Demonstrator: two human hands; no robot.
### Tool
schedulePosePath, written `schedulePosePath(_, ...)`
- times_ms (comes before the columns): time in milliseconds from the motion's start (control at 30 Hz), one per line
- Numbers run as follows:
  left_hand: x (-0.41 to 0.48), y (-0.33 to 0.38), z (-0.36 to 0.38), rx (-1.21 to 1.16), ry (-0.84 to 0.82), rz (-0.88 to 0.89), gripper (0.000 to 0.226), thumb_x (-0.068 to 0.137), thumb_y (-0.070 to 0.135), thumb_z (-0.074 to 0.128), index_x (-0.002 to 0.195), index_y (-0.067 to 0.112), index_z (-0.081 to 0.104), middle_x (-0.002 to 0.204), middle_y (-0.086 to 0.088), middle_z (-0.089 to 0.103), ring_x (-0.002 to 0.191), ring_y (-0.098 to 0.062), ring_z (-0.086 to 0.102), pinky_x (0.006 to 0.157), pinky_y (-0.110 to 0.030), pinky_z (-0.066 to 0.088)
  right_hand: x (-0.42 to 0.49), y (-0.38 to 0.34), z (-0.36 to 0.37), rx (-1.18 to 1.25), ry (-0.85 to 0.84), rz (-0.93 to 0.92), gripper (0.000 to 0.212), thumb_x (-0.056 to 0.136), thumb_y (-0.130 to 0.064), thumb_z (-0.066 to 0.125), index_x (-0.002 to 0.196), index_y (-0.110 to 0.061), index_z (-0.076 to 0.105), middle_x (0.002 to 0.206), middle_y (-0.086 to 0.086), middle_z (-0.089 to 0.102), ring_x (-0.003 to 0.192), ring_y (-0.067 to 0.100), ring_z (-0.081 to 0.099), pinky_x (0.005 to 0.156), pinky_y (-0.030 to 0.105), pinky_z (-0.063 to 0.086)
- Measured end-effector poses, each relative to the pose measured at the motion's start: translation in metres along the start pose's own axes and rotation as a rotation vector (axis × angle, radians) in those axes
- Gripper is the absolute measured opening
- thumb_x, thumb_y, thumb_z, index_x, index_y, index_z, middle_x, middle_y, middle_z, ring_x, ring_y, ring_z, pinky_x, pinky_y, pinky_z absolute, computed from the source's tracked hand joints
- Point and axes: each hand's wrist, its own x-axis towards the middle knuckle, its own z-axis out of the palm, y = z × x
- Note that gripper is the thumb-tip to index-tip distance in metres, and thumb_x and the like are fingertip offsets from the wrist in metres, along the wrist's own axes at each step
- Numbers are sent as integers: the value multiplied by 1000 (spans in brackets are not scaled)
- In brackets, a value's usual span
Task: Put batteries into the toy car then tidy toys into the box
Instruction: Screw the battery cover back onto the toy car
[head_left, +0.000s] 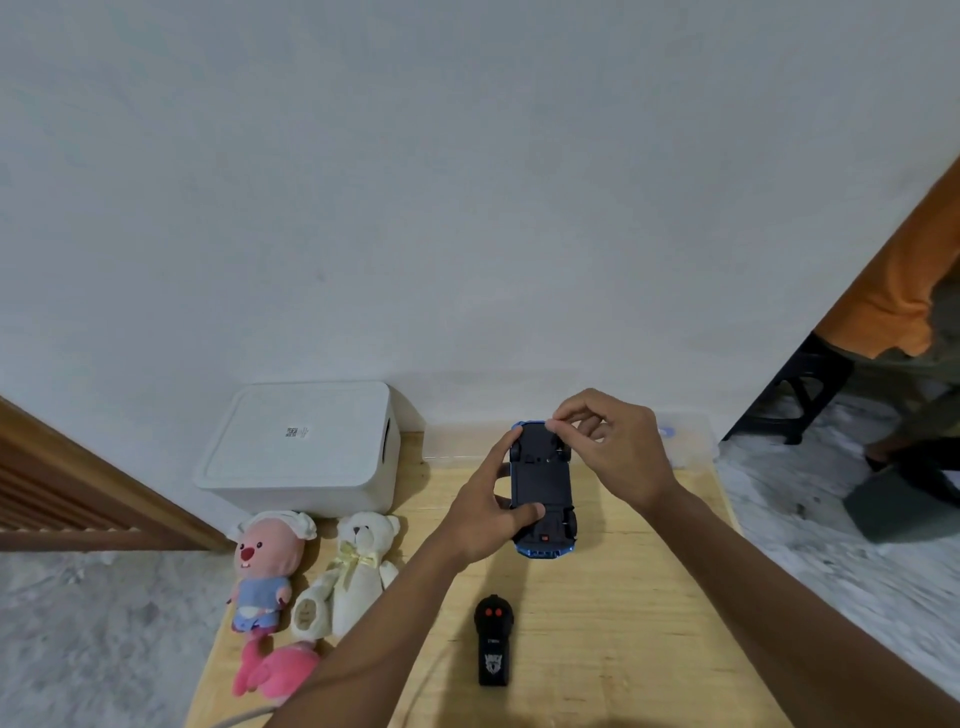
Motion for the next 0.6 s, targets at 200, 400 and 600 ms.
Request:
schedulePosePath(200, 2, 0, 0, -13, -1, -1, 93, 88, 13, 77, 152, 60, 28, 135, 10, 56, 77, -11, 74, 74, -32, 63, -3, 2, -1, 16, -28, -33, 19, 88, -17, 70, 96, -34, 73, 94, -16, 73, 83, 16, 71, 69, 22, 59)
schedulePosePath(400, 3, 2, 0, 3, -7, 3, 93, 88, 14, 77, 152, 60, 27, 137, 9, 55, 77, -8, 73, 75, -32, 63, 0, 1, -3, -8, -29, -40, 19, 83, -16, 74, 89, -33, 69, 86, -15, 70, 77, 14, 66, 70, 20, 58)
schedulePosePath(600, 3, 3, 0, 7, -12, 3, 93, 89, 16, 78, 153, 59, 26, 135, 12, 55, 79, -8, 74, 76, -31, 63, 3, -1, -1, 12, -48, -49, 17, 86, -18, 77, 94, -33, 76, 88, -16, 71, 77, 15, 66, 73, 23, 59)
